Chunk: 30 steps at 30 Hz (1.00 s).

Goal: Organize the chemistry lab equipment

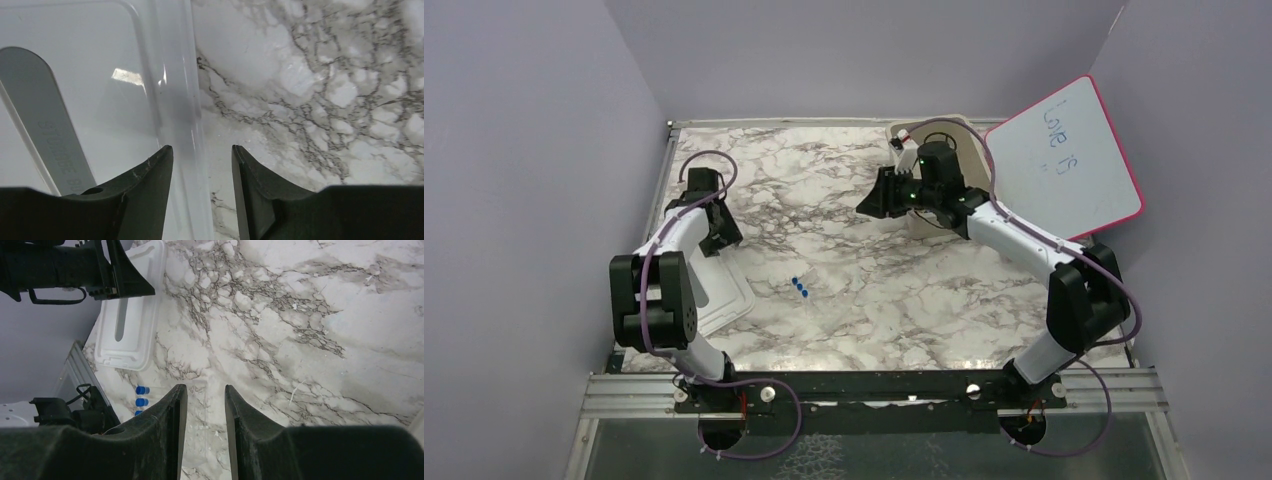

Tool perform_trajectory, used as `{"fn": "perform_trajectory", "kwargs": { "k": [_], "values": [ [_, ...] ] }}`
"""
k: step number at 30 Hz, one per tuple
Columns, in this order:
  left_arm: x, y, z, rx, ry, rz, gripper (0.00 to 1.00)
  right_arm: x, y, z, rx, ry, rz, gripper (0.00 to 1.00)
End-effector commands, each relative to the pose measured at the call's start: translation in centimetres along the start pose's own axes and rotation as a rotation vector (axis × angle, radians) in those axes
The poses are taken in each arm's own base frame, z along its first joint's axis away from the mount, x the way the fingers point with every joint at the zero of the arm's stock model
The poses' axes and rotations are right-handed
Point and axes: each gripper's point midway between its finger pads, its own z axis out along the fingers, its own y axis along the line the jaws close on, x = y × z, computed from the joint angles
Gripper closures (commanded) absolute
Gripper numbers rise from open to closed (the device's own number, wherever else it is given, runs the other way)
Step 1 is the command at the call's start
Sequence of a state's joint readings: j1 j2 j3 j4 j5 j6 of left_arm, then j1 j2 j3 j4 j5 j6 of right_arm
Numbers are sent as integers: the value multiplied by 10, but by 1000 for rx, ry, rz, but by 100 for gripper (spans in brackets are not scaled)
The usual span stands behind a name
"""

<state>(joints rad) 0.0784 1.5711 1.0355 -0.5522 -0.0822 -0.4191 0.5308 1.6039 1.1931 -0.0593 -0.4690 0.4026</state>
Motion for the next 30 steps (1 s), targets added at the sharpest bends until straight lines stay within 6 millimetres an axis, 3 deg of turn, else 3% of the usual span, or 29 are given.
{"fn": "perform_trajectory", "kwargs": {
  "k": [1,5,12,14,16,19,30],
  "values": [
    [17,20,12,-92,54,27,54,-1,8,14,-23,1,5,62],
    [28,20,23,-90,117,53,69,6,16,23,-41,15,18,62],
    [42,28,32,-128,171,67,64,13,23,33,-54,36,12,62],
    [44,25,34,-112,185,66,71,15,24,35,-55,40,13,62],
    [43,22,33,-98,185,64,83,17,23,38,-54,48,16,62],
    [32,18,24,-79,142,58,93,21,23,42,-48,55,22,62],
    [-14,-31,-23,153,3,-6,94,24,42,64,-66,56,44,60]
  ]
}}
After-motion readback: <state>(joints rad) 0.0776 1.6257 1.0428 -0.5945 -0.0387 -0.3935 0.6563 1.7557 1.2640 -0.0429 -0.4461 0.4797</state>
